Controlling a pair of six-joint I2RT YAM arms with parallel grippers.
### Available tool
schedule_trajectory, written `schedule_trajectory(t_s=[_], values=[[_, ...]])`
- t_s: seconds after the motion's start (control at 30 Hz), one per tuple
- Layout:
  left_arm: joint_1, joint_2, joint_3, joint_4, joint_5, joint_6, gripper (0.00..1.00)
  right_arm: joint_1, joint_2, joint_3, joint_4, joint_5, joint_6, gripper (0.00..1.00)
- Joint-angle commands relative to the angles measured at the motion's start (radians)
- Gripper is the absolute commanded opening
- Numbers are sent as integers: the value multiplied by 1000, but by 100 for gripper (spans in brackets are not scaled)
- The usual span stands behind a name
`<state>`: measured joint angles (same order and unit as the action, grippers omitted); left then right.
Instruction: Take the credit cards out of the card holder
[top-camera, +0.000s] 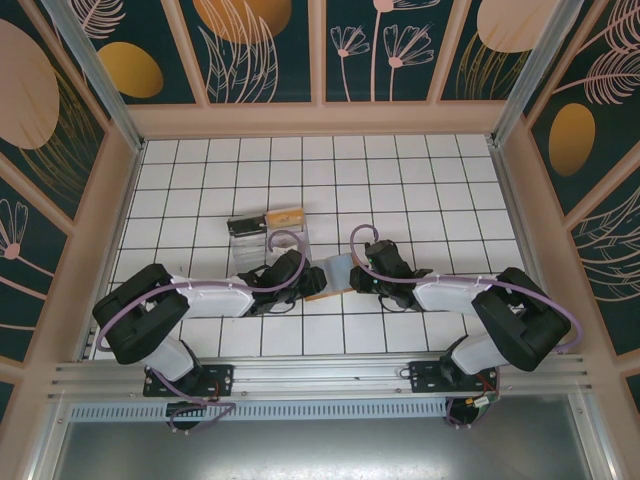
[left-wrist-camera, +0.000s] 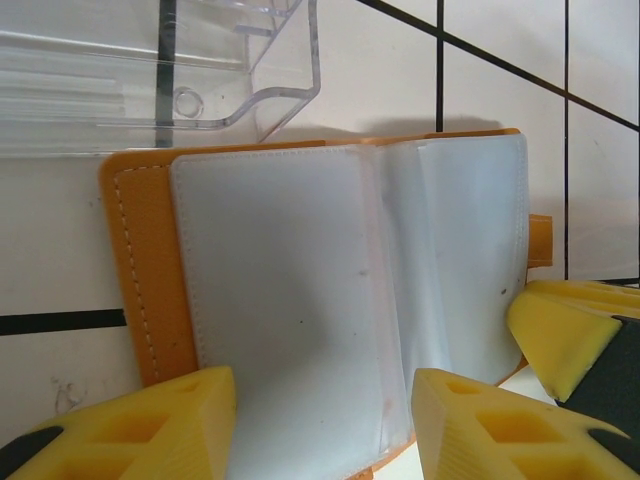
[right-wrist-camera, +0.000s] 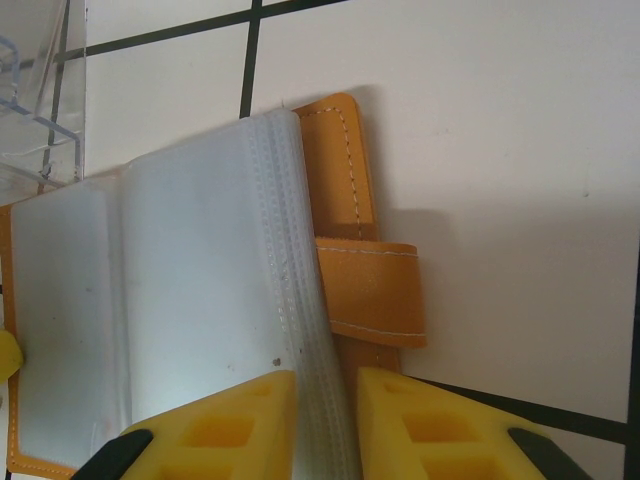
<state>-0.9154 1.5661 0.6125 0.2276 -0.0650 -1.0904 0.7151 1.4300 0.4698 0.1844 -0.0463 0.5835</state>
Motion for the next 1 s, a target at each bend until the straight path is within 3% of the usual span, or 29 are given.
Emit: schedule_trajectory(t_s=[0.0,0.97], values=[[1,-37,-15,-37,-29,-13,51,12,30,-5,-31,-9,12,25],[2,1,-16,-18,2,-24,48,15,42,-5,-27,-12,16,25]])
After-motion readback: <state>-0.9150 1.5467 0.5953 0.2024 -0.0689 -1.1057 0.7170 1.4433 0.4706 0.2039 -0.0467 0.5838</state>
